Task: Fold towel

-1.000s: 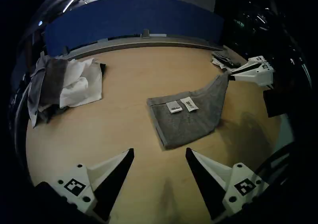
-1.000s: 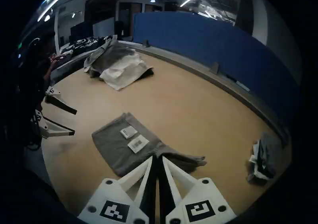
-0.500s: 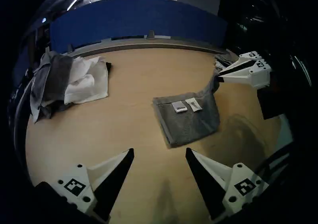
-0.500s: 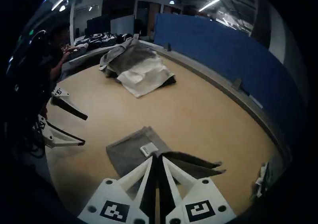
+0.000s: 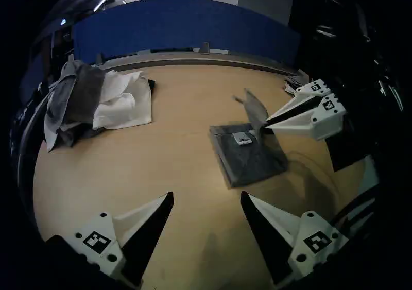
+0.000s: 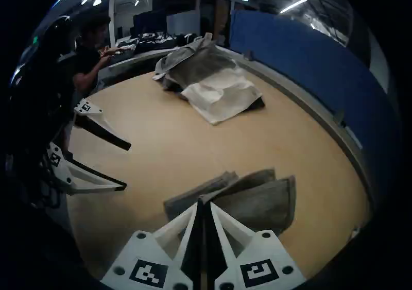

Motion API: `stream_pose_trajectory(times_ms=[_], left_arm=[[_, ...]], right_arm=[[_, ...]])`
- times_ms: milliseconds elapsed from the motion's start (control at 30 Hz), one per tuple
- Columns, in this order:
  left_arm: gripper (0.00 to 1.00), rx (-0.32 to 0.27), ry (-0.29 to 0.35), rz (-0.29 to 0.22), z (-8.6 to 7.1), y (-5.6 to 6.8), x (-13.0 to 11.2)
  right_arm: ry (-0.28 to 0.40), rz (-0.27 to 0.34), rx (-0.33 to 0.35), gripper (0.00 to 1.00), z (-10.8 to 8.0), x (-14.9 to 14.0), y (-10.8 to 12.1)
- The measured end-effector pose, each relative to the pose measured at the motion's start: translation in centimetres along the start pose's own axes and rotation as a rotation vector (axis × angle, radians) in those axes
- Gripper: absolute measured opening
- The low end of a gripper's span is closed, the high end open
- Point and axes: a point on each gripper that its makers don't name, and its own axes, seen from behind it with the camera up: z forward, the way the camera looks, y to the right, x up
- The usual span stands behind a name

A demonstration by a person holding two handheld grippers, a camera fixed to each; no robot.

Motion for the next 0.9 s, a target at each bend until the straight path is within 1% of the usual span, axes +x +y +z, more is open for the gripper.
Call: stream_pose_trajectory(times_ms=[200,467,600,733,800,867,900], left_arm=[[0.97,0.006,0.005,-0.01,-0.2,-0.7,-0.3],[0.97,0.007,0.009,-0.022,-0.1,-1.2,-0.4],[0.97,0.004,0.01,-0.022,0.0,-1.1,-0.4],[0.97,-0.001,0.01,-0.022,0.1,-1.0,-0.3],[0.97,-0.002,0.009,-0.021,0.2,-1.0,-0.3],[0.97,-0.001,0.008,-0.019,0.2,-1.0,-0.3],[0.97,0.0,0.008,-0.019,0.2,-1.0,-0.3]], right_arm=[[-0.043,-0.014,0.043,0.02,2.0,-1.4,-2.3],[-0.073,0.007,0.068,0.02,4.1,-2.5,-3.6],[-0.079,0.01,0.085,0.03,4.6,-2.9,-4.1],[-0.079,0.013,0.104,0.04,4.6,-3.2,-4.5],[-0.076,0.018,0.115,0.07,4.6,-3.3,-4.8],[-0.071,0.025,0.133,0.18,4.4,-3.3,-5.1],[-0.068,0.029,0.143,0.27,4.4,-3.2,-5.4]])
